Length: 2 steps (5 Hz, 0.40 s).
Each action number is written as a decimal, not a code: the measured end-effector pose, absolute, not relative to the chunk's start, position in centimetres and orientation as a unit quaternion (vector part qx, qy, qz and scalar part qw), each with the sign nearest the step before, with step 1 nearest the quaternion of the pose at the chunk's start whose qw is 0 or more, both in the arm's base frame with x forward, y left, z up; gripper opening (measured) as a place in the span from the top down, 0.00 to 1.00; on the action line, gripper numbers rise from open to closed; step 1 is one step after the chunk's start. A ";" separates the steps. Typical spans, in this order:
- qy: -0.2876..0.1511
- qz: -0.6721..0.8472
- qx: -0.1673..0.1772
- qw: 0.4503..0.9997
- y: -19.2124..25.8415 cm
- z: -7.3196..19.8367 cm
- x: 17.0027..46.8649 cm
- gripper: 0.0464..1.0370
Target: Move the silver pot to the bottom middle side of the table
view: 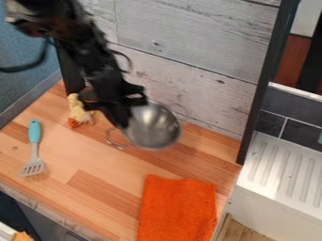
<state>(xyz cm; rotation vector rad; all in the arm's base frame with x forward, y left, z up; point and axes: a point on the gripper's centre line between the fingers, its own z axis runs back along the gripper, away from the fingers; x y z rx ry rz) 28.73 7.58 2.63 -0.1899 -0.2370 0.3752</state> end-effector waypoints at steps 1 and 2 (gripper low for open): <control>-0.121 0.197 -0.098 0.968 9.7 3.5 26.9 0.98; -0.124 0.214 -0.106 0.963 12.4 4.1 24.6 0.98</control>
